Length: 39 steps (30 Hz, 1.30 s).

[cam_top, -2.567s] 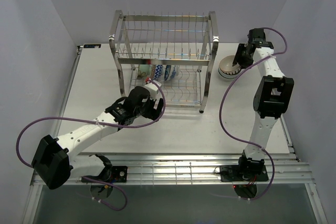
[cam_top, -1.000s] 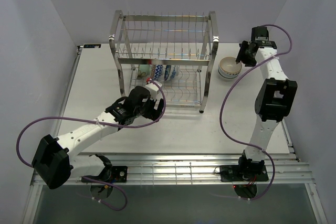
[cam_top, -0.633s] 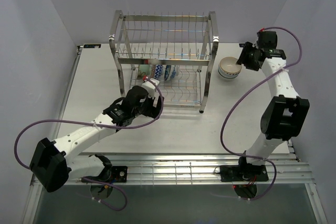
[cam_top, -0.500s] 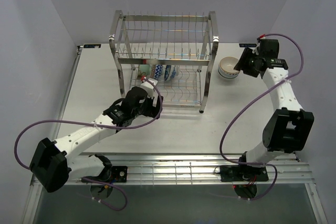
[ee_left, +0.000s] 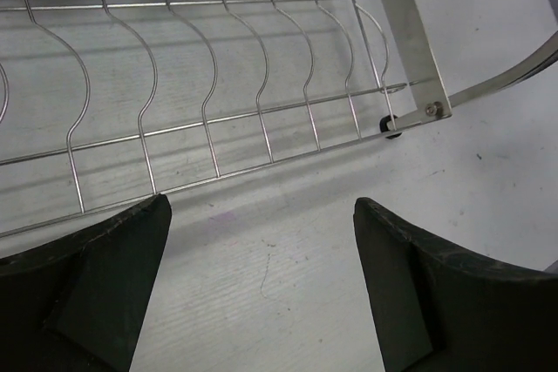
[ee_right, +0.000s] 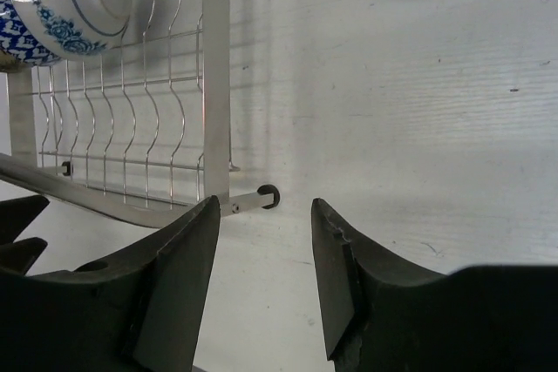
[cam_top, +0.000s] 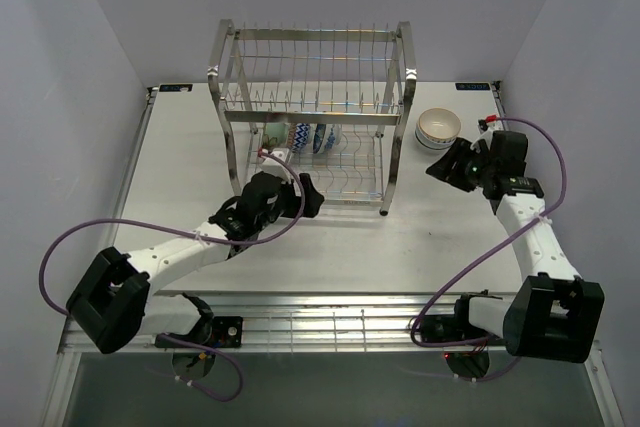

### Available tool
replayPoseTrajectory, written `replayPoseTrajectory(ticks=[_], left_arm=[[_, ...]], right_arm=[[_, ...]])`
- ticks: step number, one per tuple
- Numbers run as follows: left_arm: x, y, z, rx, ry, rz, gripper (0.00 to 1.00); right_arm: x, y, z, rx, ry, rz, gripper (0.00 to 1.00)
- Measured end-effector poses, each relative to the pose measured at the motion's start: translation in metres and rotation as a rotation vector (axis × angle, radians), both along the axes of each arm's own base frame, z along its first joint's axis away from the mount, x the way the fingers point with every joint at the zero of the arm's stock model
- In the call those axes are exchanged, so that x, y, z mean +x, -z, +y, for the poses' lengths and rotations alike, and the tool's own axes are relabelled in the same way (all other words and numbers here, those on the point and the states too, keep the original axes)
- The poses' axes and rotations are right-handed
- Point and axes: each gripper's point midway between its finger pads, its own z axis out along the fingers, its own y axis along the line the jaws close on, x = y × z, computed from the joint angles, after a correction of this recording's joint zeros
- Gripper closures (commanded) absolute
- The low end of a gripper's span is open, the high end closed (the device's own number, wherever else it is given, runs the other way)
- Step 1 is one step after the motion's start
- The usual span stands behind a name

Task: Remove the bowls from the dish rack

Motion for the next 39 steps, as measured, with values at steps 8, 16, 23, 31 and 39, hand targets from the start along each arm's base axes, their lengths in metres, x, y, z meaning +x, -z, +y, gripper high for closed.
replayPoseTrajectory(ticks=[8,16,23,31,39], left_arm=[[0.051,-0.018,-0.026,-0.060,-0.052,-0.145,0.07],[0.114,-0.025,-0.038,-0.048,-0.107,-0.228,0.09],[0.148,-0.029,-0.039,-0.023,-0.121,-0.295,0.10],[0.159,-0.010,-0.048,-0.004,-0.074,-0.289,0.10],[0.171,-0.009,-0.065,-0.011,-0.023,-0.307,0.10]], right_arm=[[-0.030,0.034,0.018,0.088,-0.060,0.023,0.56],[-0.035,0.027,0.025,0.121,-0.083,-0.023,0.59],[-0.034,0.022,0.029,0.144,-0.103,-0.054,0.60],[-0.033,0.021,0.031,0.153,-0.111,-0.059,0.61],[-0.033,0.027,0.031,0.156,-0.112,-0.040,0.62]])
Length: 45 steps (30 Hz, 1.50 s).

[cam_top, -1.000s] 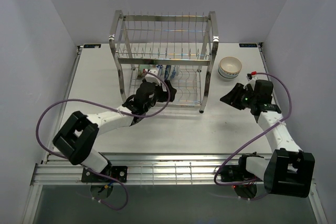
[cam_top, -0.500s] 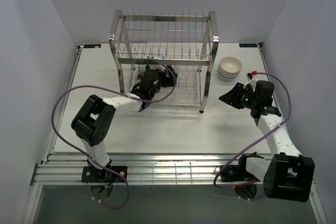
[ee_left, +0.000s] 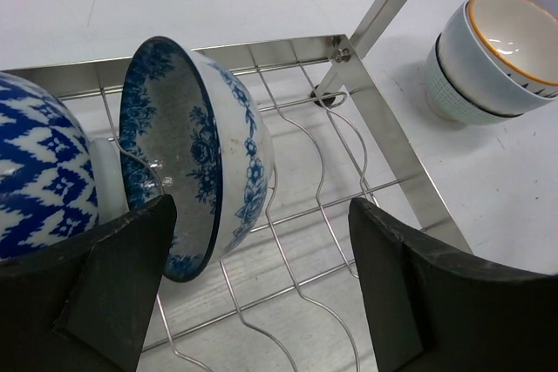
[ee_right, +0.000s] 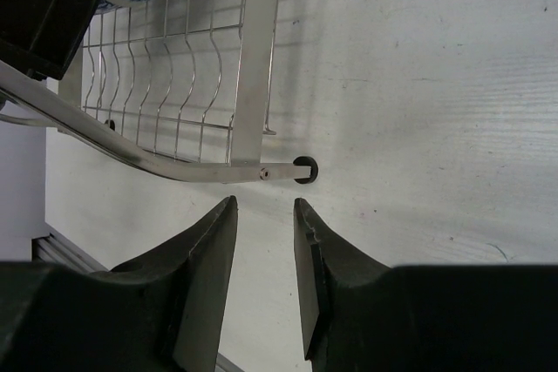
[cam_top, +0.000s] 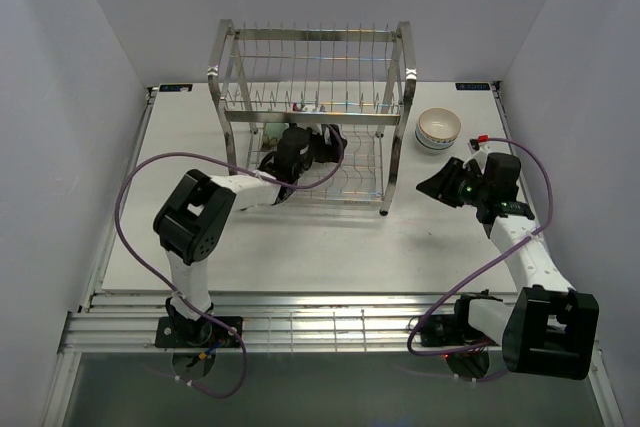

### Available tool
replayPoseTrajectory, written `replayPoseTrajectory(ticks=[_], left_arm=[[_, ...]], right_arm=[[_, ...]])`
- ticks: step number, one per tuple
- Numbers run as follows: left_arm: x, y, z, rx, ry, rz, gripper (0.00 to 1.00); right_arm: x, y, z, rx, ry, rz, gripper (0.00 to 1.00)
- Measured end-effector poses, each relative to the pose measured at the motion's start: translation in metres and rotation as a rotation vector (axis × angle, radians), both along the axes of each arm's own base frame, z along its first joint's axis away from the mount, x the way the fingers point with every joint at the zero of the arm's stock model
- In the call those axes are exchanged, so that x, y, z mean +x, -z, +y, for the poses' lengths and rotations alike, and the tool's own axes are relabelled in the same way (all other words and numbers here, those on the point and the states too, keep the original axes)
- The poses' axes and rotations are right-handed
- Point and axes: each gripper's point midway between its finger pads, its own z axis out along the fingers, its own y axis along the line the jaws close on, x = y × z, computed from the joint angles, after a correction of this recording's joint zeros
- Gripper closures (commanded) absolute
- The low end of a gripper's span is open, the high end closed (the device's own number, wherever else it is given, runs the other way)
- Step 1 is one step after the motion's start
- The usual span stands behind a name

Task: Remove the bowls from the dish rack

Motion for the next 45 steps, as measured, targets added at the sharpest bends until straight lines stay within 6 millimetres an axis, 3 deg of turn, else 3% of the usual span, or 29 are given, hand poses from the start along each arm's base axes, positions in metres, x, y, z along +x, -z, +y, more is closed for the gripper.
replayPoseTrajectory(ticks=[7,13,19,23,28,33,39,45], left_arm=[[0.013,0.000,-0.009,0.002,0.001,-0.012,0.09],[0.020,0.007,-0.001,0.035,-0.054,0.007,0.08],[0.029,-0.002,0.002,0.069,-0.105,-0.013,0.04],[0.038,-0.005,-0.011,0.116,-0.126,-0.049,0.02],[0.033,0.016,-0.027,0.194,-0.122,-0.030,0.03],[0.029,0.033,-0.023,0.231,-0.137,0.011,0.09],[0.030,0.035,-0.021,0.208,-0.151,0.030,0.22],[0.033,0.033,-0.019,0.161,-0.159,0.052,0.27]], right_arm=[[0.000,0.002,0.000,-0.001,-0.001,0.005,0.62],[0.001,0.005,0.000,-0.003,-0.003,0.013,0.62],[0.002,0.009,-0.001,-0.008,-0.007,0.022,0.62],[0.002,0.012,-0.001,-0.010,-0.010,0.028,0.62],[0.002,0.013,-0.001,-0.013,-0.011,0.029,0.62],[0.002,0.015,-0.001,-0.013,-0.013,0.036,0.62],[0.002,0.015,-0.001,-0.014,-0.013,0.036,0.62],[0.002,0.016,-0.001,-0.018,-0.015,0.034,0.63]])
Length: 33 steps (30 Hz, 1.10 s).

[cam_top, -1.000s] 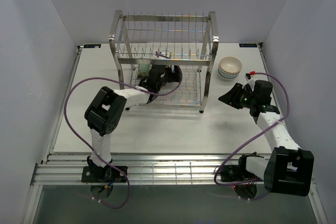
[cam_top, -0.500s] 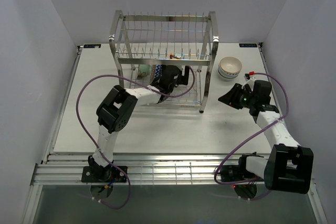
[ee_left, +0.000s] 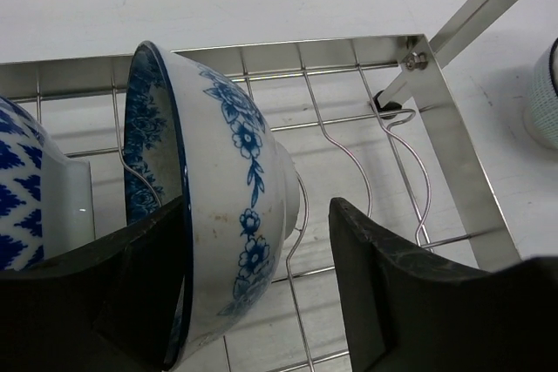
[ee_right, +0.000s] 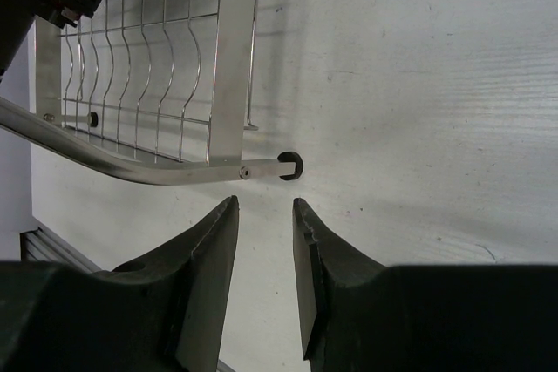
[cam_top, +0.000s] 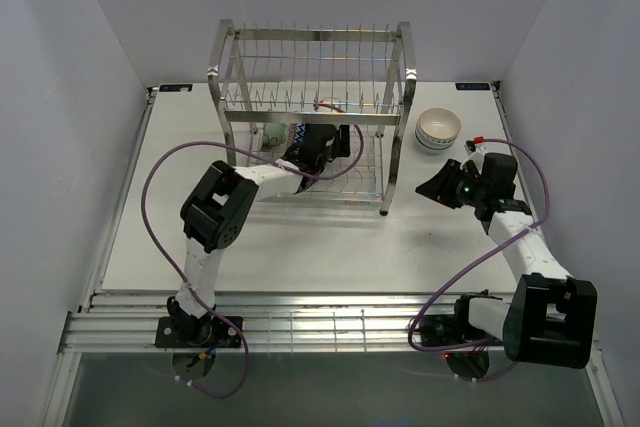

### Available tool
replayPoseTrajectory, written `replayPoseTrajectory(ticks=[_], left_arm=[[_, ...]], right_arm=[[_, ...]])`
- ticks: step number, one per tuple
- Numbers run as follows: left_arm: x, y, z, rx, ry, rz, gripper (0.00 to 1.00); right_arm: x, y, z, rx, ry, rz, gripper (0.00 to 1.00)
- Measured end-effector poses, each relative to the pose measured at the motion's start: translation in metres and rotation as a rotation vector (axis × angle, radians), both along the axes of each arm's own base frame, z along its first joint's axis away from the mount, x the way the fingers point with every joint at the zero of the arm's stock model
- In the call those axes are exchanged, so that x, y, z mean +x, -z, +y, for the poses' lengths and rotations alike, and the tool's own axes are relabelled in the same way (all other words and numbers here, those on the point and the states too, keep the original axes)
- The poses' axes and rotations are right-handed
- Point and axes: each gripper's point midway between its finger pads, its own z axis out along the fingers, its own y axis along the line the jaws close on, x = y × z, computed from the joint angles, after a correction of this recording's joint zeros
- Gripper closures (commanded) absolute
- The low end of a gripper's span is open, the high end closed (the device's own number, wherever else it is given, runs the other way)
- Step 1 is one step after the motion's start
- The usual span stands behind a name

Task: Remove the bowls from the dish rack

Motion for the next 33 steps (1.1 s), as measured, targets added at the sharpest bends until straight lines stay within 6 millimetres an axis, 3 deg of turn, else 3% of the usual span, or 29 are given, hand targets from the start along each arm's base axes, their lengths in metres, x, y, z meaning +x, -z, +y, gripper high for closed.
replayPoseTrajectory(ticks=[5,11,18,25,33], left_arm=[[0.004,-0.005,0.001,-0.087,0.012,0.028,0.39],[0.009,-0.017,-0.003,-0.164,0.058,0.025,0.65],[0.006,-0.020,-0.006,-0.227,0.080,0.045,0.68],[0.004,-0.022,-0.004,-0.286,0.113,0.053,0.99],[-0.002,-0.025,-0.004,-0.355,0.186,0.054,1.00]], right_arm=[[0.000,0.000,0.000,-0.005,-0.003,-0.003,0.63],[0.001,0.001,-0.002,-0.017,-0.002,-0.007,0.63],[0.001,0.004,-0.004,-0.027,0.008,0.002,0.64],[0.001,0.011,-0.006,-0.042,0.016,0.022,0.64],[0.001,0.018,-0.010,-0.066,0.025,0.037,0.65]])
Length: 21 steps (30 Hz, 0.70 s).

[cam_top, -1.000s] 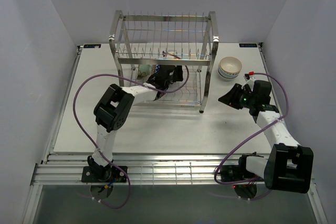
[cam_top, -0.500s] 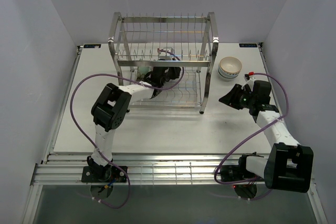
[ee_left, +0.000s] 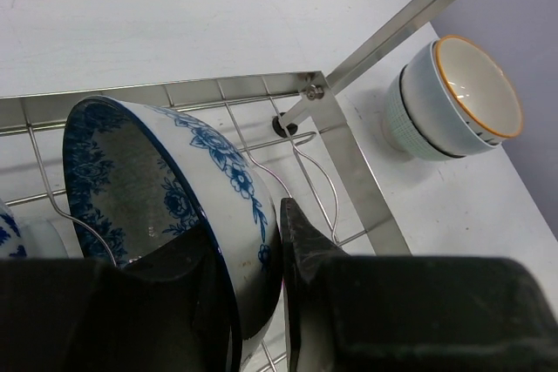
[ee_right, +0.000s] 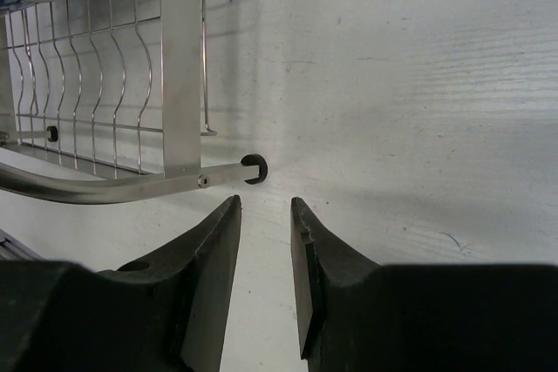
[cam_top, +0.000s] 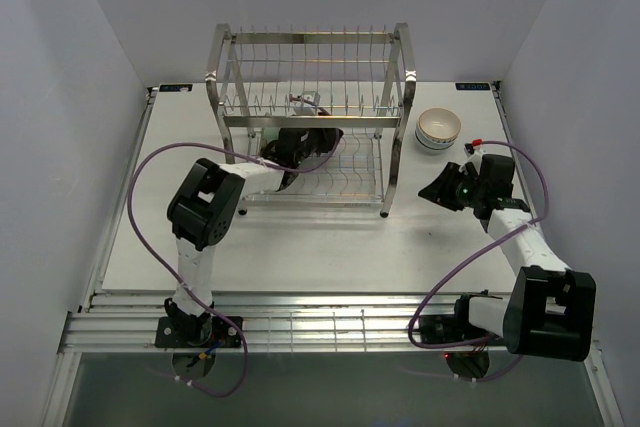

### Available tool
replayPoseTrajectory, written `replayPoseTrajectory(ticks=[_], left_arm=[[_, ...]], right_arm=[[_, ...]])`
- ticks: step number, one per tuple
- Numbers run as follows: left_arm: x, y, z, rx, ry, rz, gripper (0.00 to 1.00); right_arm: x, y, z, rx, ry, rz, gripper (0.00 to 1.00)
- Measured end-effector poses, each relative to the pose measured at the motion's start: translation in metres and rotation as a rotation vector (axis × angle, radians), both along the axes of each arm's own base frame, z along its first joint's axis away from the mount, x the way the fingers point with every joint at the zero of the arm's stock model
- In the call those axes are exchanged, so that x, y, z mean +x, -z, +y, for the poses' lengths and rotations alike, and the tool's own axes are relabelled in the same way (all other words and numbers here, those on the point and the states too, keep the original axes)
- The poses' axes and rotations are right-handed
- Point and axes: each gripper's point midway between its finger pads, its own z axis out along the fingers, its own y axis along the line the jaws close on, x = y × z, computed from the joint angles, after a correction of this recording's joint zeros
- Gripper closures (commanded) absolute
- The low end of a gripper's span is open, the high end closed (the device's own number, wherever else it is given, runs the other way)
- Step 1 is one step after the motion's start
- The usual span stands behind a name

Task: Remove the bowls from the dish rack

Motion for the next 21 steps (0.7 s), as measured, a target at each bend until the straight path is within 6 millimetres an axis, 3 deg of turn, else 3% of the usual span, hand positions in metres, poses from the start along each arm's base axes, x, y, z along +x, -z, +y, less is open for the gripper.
replayPoseTrajectory(ticks=[21], left_arm=[[-0.029,-0.025,-0.010,-0.185,0.196,0.022,1.00]], right_arm=[[-0.001,0.010,-0.003,-0.020,0.009,0.033,0.66]])
